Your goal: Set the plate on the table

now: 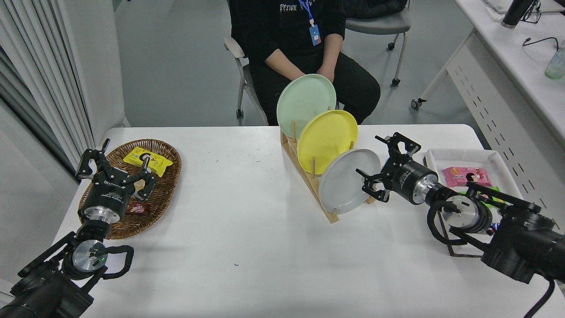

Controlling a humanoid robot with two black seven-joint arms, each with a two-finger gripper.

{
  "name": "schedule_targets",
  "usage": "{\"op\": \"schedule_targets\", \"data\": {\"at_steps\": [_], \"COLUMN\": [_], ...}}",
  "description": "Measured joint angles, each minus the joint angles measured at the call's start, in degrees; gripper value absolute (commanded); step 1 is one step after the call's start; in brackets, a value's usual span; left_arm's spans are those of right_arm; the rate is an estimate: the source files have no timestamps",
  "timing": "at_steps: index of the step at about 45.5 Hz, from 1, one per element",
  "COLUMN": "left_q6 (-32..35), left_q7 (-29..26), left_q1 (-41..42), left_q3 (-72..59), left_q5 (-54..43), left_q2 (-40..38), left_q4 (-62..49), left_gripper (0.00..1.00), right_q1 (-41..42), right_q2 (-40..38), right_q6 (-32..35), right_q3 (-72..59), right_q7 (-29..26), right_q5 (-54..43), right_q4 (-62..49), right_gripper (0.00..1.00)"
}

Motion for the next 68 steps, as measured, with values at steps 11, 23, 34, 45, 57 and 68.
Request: {"op": "schedule_targets", "data": {"at_steps": [11,23,34,45,57,68], "left_q6": [0.0,0.0,0.0,0.0,0.0,0.0], "left_q7": [0.0,0.0,0.0,0.0,0.0,0.0], "left_q1": [0.0,0.0,0.0,0.0,0.0,0.0], "left_q3": [0.0,0.0,0.0,0.0,0.0,0.0], "left_q5": [0.0,0.0,0.0,0.0,0.0,0.0], "left_q2": [0.0,0.0,0.0,0.0,0.0,0.0], "left_q4": [0.0,0.0,0.0,0.0,0.0,0.0], "left_gripper": [0.98,0.98,0.98,0.98,0.98,0.98], "right_q1": [0.8,2.1,2.5,2.5,2.4,2.5], "right_q2": [1.8,3.0,3.2,1.4,-1.7,-2.8], "right_q6": [-1.3,-3.4,-4.8,-7.7,-10.6,-11.6], "right_q3": [0.1,0.1,-0.2,-0.3,-0.2,-0.1], "right_q7": [0.0,0.0,-0.1,-0.2,-0.2,-0.2], "right_q5": [-0.5,-2.3,-2.9,-3.3,-3.5,-3.9], "right_q4": [-1.4,-1.8,-0.5,4.1,8.6,9.9], "right_gripper": [0.82,0.76,0.76,0.76,0.74,0.64]}}
